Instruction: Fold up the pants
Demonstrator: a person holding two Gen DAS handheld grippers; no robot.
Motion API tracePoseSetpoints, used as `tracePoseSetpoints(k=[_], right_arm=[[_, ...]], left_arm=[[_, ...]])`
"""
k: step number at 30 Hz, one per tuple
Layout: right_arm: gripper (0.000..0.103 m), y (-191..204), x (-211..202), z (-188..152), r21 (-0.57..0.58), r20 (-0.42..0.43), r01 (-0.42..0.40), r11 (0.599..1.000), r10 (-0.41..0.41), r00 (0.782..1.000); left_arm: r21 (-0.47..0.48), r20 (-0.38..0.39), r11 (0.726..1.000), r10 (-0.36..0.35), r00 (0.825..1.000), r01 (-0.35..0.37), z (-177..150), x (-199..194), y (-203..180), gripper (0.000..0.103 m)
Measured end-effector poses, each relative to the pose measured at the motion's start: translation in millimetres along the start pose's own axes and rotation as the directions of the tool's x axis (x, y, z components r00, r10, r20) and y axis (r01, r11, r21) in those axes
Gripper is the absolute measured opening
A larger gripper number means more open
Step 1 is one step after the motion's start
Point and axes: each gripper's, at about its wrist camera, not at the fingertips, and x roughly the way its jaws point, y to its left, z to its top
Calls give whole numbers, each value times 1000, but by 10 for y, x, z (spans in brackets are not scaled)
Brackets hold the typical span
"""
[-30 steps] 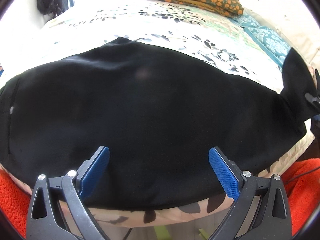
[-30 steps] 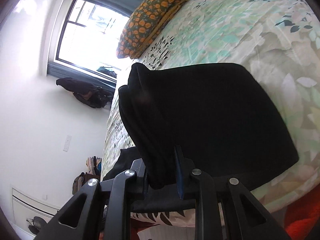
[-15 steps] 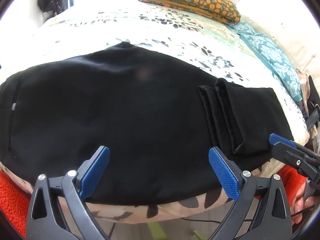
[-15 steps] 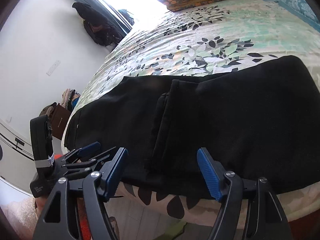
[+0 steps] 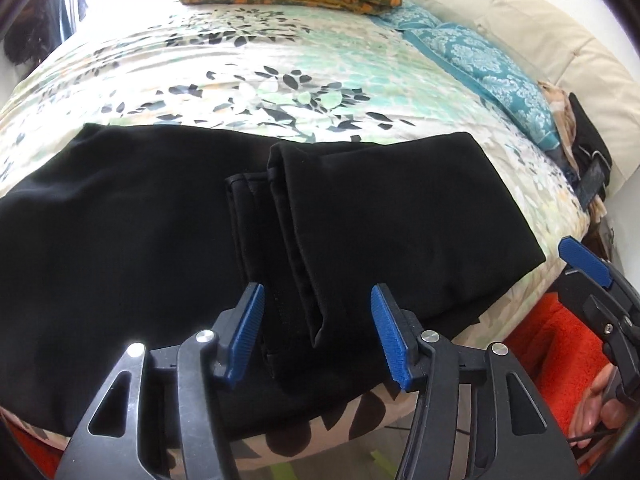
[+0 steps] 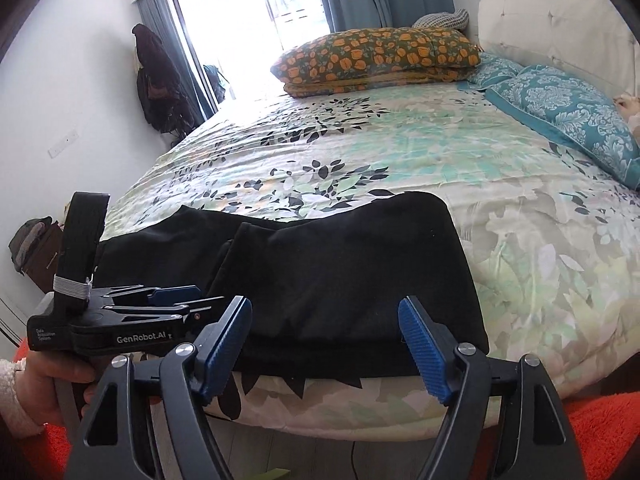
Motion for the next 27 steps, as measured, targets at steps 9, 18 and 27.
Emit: tracePoseSetpoints(k=[9,18,27], right_arm=[[76,-69,-90,73,8,75,104,994,-105,992],[76,121,929,-95,-173,-228,142,975,-180,957],[78,141,947,-168,-195,-198,167,966,-206,958]], left_arm=[[3,23,1000,-3,1000,3,-57,-286,170,3],[6,-16,998,56,998,-56,-190,-122,273,27],[4,112,993,118,987,-119,-93,-437,146,74]])
